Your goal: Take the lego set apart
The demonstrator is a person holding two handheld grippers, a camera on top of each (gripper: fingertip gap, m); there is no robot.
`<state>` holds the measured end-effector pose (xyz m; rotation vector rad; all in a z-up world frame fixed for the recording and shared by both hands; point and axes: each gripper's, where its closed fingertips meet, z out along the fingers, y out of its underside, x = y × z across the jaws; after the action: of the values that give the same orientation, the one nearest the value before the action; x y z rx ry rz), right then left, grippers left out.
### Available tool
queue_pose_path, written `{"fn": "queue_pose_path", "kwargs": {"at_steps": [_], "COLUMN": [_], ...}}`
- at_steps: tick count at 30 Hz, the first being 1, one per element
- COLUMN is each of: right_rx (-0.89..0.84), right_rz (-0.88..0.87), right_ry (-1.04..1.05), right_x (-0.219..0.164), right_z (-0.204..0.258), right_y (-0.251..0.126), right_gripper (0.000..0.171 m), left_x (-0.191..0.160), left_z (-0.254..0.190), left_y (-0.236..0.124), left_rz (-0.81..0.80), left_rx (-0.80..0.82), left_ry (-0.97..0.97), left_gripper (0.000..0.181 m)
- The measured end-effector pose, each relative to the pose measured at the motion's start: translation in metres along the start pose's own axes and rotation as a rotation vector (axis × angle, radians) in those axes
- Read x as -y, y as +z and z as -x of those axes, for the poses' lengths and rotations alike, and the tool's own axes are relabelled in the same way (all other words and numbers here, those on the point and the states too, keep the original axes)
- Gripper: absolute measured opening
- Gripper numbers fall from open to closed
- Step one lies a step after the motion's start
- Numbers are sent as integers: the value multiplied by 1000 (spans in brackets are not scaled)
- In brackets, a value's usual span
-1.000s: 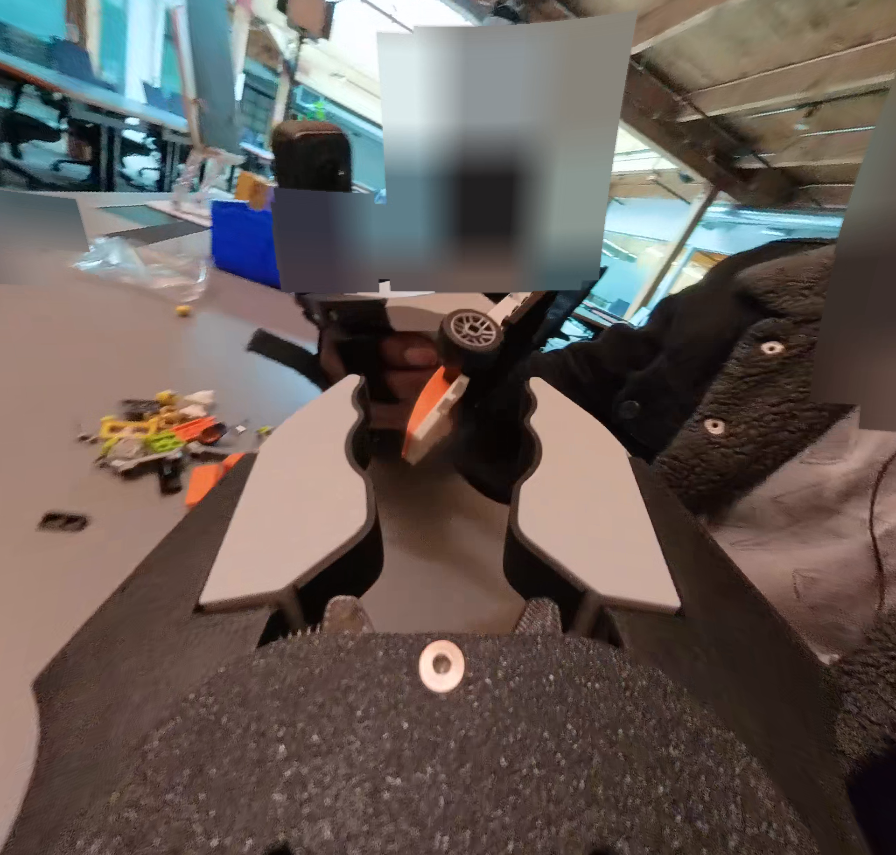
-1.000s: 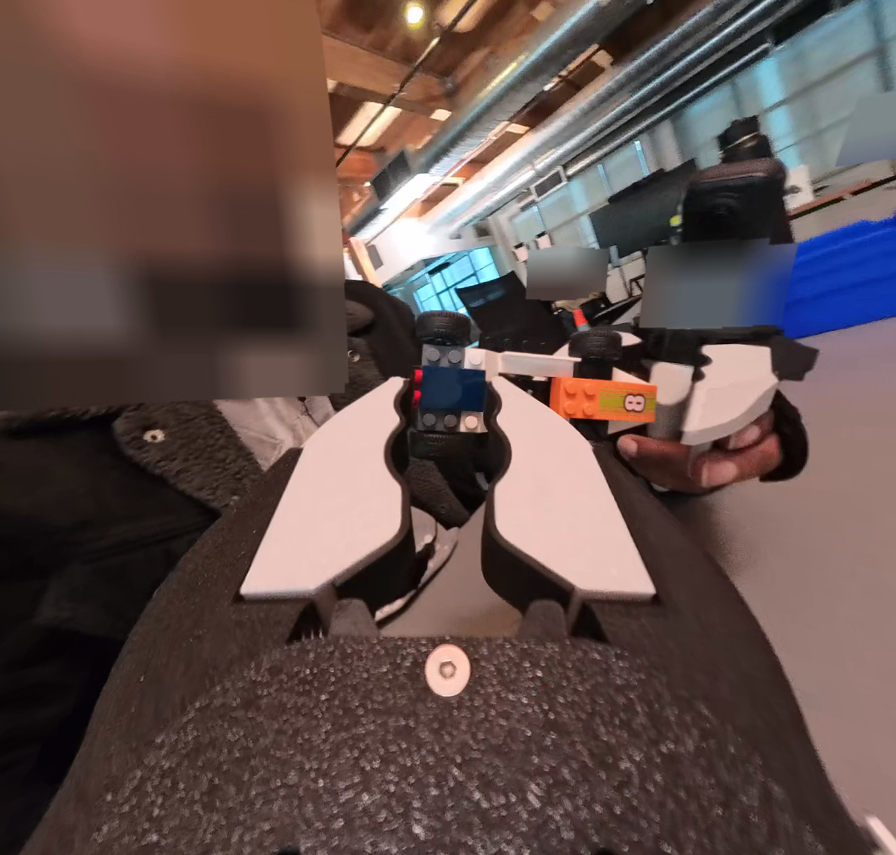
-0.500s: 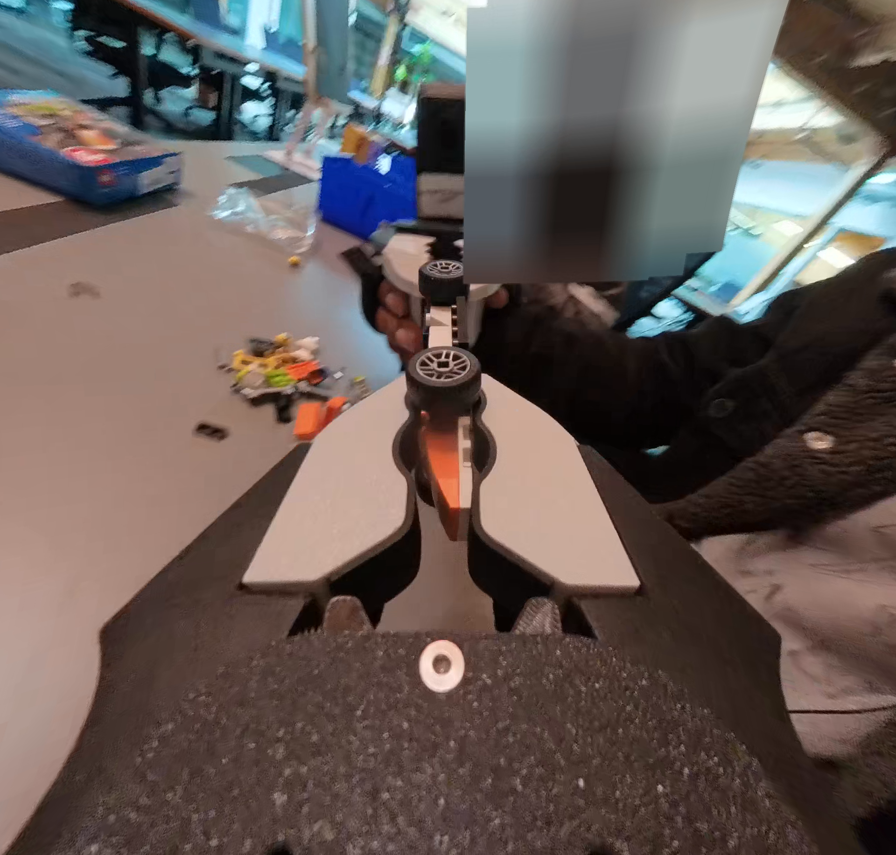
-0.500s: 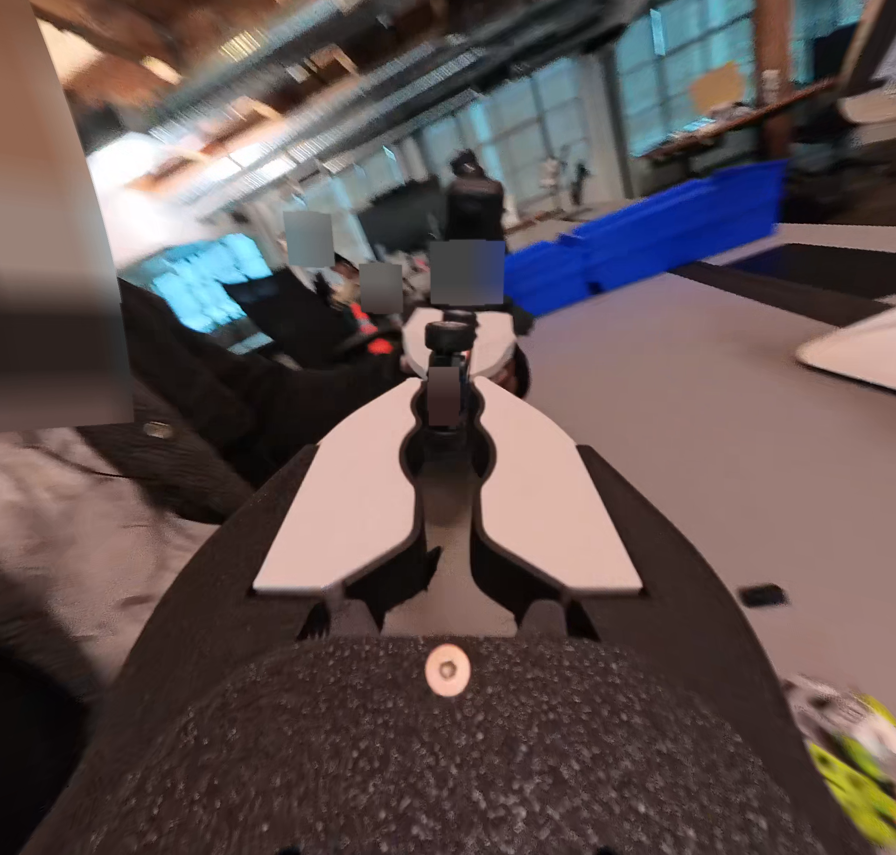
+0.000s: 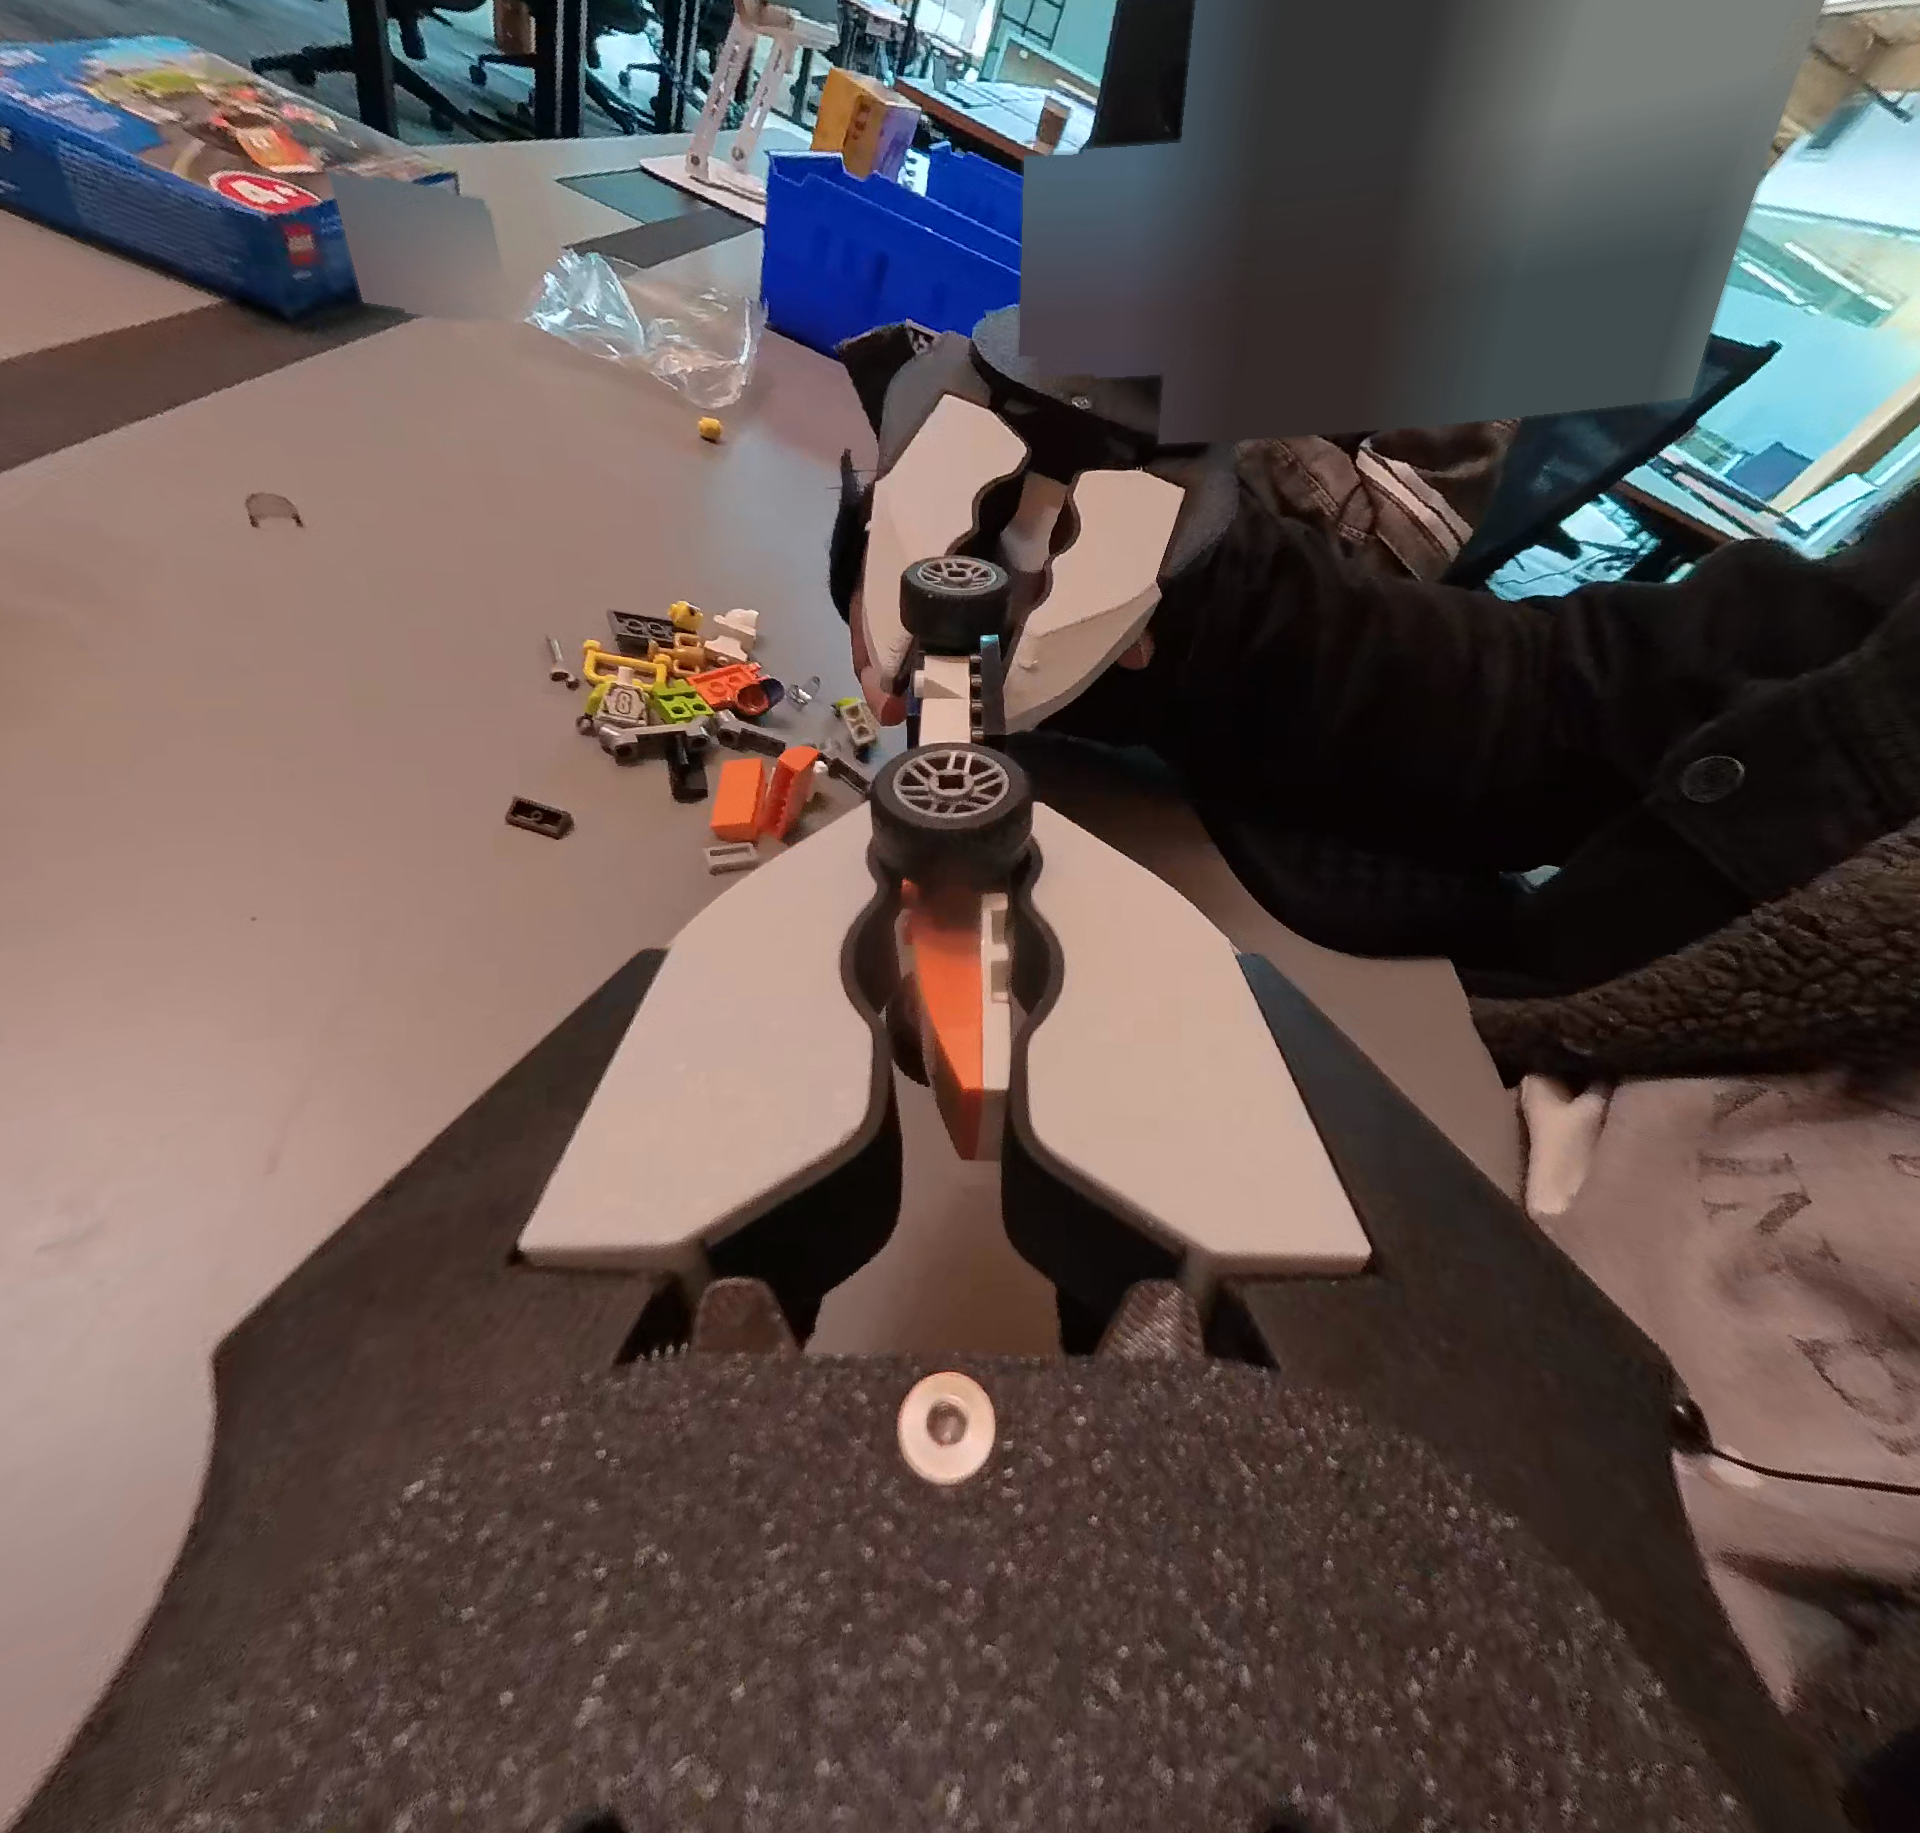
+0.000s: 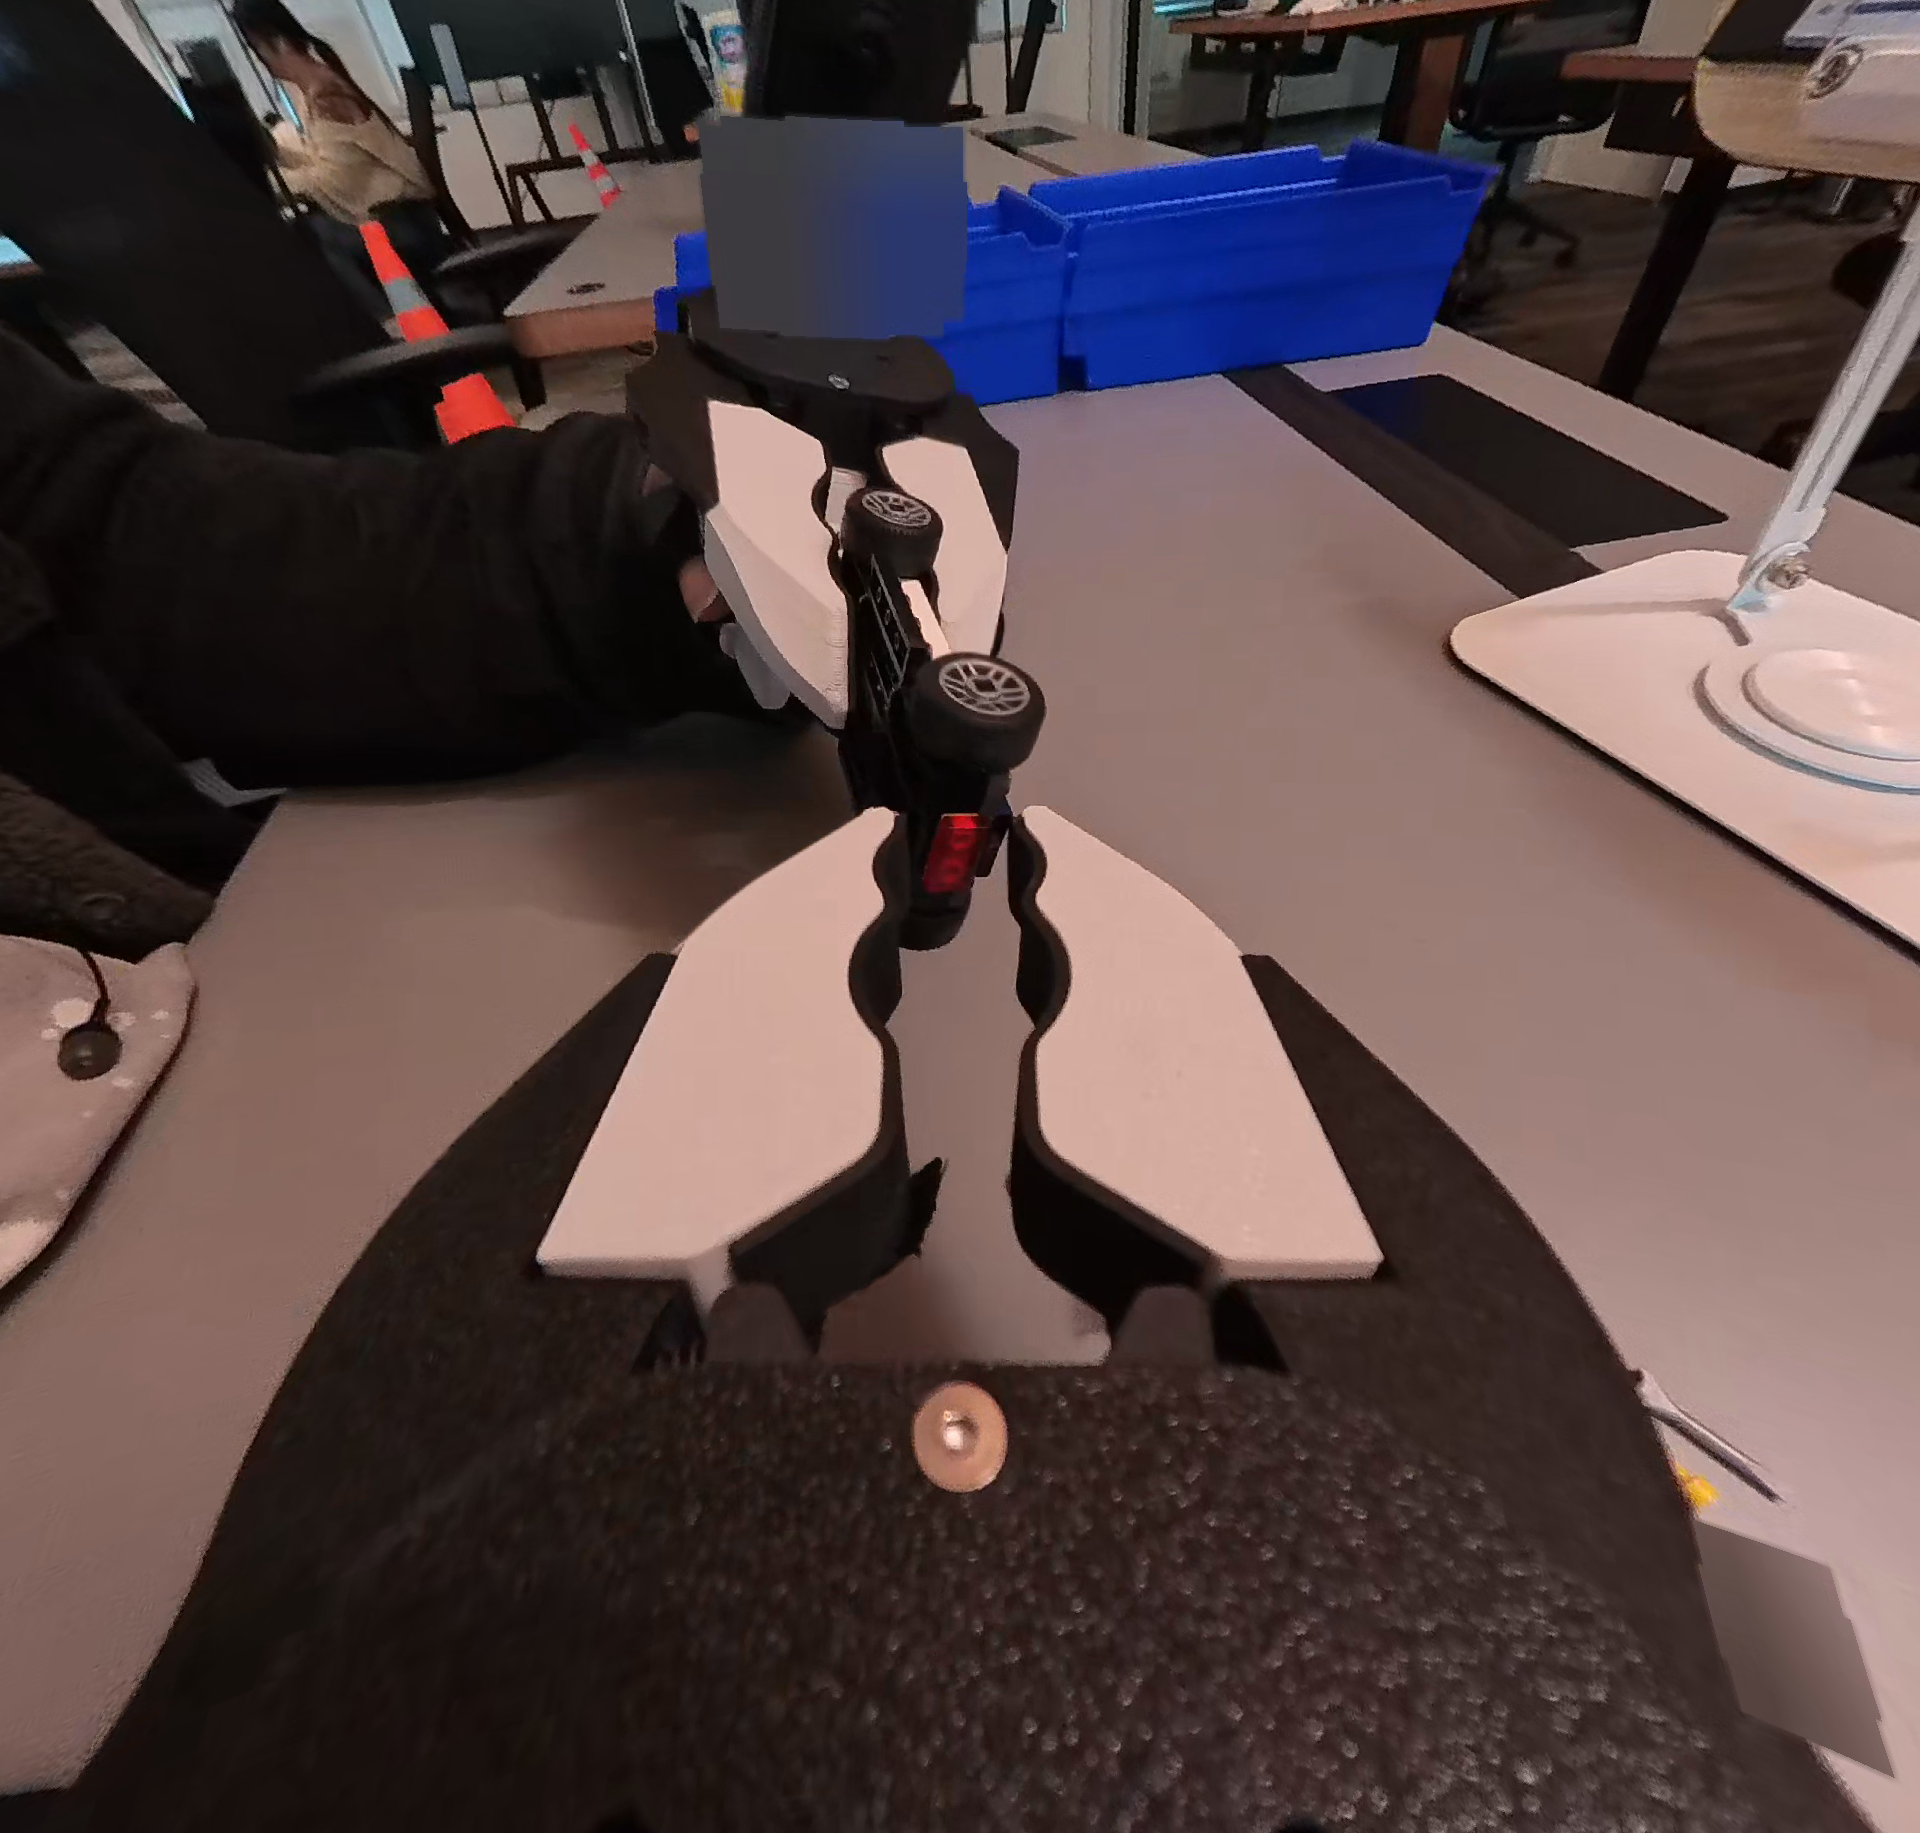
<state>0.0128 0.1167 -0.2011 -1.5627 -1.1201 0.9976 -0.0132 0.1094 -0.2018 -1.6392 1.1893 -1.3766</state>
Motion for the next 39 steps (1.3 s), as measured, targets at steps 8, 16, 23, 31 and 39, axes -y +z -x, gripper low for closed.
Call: {"fn": "queue_pose_path", "kwargs": {"at_steps": [8, 16, 23, 31, 39], "right_rx": [61, 119, 139, 62, 74], "right_rz": [65, 153, 240, 313, 303], "right_ry": [-19, -55, -98, -173, -130], "right_x": [-11, -26, -40, -48, -47], "right_z": [11, 23, 30, 22, 21], "right_y": [3, 7, 11, 14, 13], "right_gripper": [18, 18, 17, 0, 9], "left_x": [-11, -25, -36, -35, -38], "left_z": [-4, -9, -11, -6, -5], "left_y": [-3, -5, -7, -8, -8], "left_rz": [65, 152, 225, 229, 244], "left_rx": [-48, -88, -96, -59, -51], "left_ry": [0, 11, 25, 28, 36], "left_gripper": [17, 17, 17, 17, 17]}}
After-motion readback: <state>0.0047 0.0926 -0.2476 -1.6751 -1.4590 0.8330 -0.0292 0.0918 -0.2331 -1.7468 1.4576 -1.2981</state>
